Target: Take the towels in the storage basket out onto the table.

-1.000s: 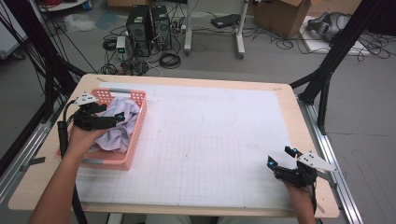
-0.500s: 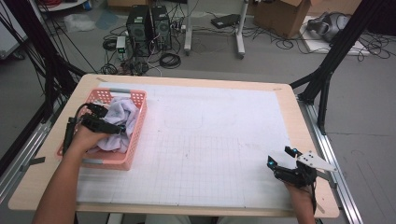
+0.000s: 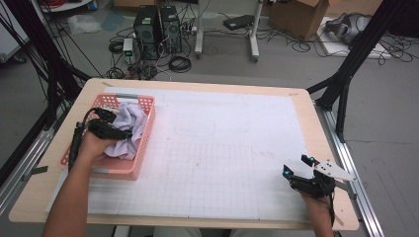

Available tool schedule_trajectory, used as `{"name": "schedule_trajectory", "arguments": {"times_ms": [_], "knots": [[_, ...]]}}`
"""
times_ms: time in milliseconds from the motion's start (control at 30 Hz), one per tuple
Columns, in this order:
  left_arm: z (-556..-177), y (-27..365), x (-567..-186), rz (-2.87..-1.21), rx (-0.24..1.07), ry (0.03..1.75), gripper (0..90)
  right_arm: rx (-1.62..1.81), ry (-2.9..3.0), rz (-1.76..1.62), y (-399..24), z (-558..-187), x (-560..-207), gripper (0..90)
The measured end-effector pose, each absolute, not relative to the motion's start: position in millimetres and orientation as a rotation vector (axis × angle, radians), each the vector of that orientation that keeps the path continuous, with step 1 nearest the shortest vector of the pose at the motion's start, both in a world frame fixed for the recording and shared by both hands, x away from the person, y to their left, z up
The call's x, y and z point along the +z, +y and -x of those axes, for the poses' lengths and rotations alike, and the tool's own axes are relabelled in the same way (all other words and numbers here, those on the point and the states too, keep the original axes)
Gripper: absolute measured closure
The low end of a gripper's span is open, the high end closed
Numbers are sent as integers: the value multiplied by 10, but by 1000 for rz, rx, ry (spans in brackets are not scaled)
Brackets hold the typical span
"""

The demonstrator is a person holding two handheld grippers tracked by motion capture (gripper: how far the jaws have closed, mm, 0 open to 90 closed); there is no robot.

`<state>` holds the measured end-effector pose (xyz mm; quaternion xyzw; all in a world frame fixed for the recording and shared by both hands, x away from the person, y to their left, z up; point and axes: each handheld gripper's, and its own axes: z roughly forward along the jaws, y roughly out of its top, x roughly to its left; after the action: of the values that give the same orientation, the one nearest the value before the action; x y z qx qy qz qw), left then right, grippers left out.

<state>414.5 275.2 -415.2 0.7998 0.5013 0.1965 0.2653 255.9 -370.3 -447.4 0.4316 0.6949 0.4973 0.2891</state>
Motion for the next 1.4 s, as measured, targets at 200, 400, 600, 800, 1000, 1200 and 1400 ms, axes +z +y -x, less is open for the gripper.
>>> {"name": "schedule_trajectory", "arguments": {"times_ms": [200, 400, 600, 800, 1000, 1200, 1400], "knots": [[-4107, 2773, -4083, -2124, 517, 1364, 503, 1332, 1853, -1155, -3706, -2556, -4474, 161], [-4032, 2857, -3959, -1989, 511, 1350, 520, 1336, 1852, -1154, -3713, -2556, -4474, 161], [-3887, 2952, -3840, -1837, 547, 1306, 527, 1339, 1853, -1155, -3709, -2554, -4474, 161], [-3759, 3026, -3693, -1743, 572, 1254, 529, 1338, 1854, -1153, -3713, -2556, -4474, 161], [-3664, 3096, -3623, -1667, 581, 1196, 529, 1338, 1857, -1153, -3712, -2558, -4474, 161], [-3588, 3147, -3547, -1597, 599, 1141, 529, 1335, 1858, -1159, -3706, -2556, -4472, 161], [-3515, 3161, -3457, -1539, 606, 1070, 529, 1333, 1859, -1151, -3707, -2560, -4473, 161]]}}
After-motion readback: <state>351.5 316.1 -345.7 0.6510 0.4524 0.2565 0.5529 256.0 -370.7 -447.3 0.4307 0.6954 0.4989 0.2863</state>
